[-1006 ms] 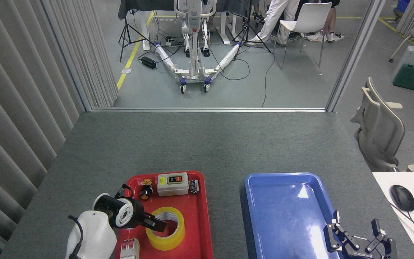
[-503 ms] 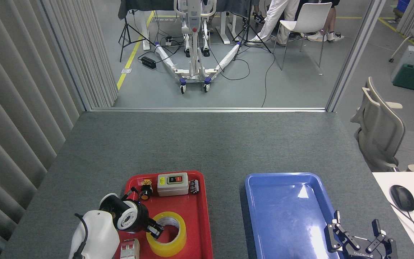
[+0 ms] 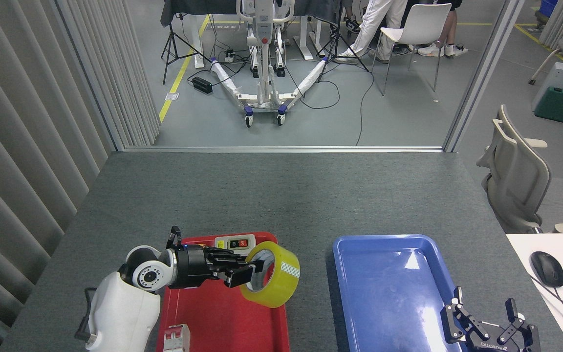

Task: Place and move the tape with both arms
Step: 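Lift the tape roll with the left gripper and carry it toward the blue tray, then hold the tape over the blue tray while the right gripper moves beneath it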

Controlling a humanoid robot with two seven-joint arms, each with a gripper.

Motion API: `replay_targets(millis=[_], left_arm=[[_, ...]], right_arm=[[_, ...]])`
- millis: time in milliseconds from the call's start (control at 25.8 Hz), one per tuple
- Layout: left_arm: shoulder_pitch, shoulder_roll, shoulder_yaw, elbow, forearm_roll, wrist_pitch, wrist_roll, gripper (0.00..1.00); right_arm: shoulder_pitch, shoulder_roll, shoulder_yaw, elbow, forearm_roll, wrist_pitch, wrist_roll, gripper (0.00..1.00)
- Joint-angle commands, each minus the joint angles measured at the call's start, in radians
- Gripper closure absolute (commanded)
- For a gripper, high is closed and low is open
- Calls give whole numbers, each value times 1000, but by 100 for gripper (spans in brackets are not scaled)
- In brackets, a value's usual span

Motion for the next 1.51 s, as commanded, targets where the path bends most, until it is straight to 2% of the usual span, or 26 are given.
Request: replay_targets(millis=[0,193,503,1470], left_arm=[[3,-63,-45,107,290,-3,1,100],[-3,-92,-197,132,323,-3,-9,100],[-4,-124,-283,150,324,-3,-98,100],[-3,-134,-261,152,335,-3,-112,100]], right_arm=[[1,1,0,0,0,0,0,0],[1,1,0,0,0,0,0,0],[1,-1,0,0,2,0,-2,0],[2,1,-23,29,-4,-14,-2,0]])
